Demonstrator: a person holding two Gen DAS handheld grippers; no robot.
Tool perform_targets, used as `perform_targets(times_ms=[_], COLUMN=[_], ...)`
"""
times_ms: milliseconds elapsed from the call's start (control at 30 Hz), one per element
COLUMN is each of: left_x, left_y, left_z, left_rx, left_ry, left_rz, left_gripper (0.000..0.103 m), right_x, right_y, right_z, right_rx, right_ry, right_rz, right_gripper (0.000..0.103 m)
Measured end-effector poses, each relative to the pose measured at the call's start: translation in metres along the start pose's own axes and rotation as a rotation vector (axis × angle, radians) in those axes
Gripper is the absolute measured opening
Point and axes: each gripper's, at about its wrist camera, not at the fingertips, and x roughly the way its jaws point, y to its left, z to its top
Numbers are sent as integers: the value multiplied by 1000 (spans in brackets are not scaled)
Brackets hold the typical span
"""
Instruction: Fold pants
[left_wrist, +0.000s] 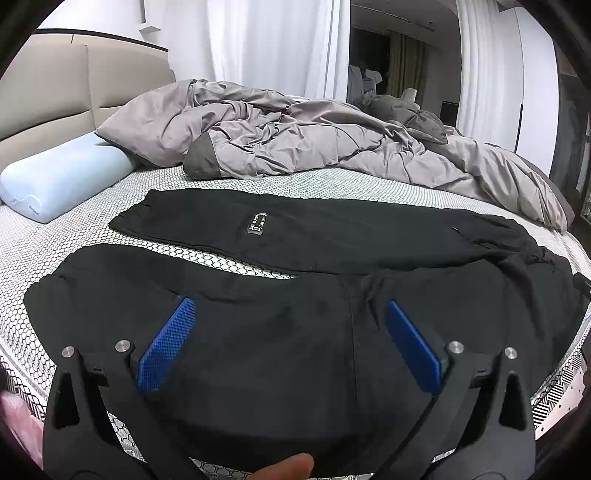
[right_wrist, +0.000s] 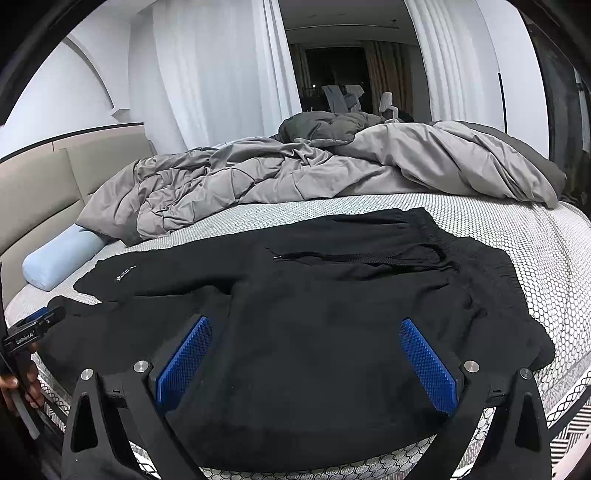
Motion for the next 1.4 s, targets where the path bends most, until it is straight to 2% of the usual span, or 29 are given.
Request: perform_targets(times_ms=[1400], left_x=[-1], left_y=[-3], left_z=[0], left_rx=[2], left_ry=[-1], left_rz=[4], left_gripper=[102], right_x=[1], right_y=[2], right_z=[-1], right_rx=[-9], right_ry=[7], right_rz=[-2], right_gripper=[103])
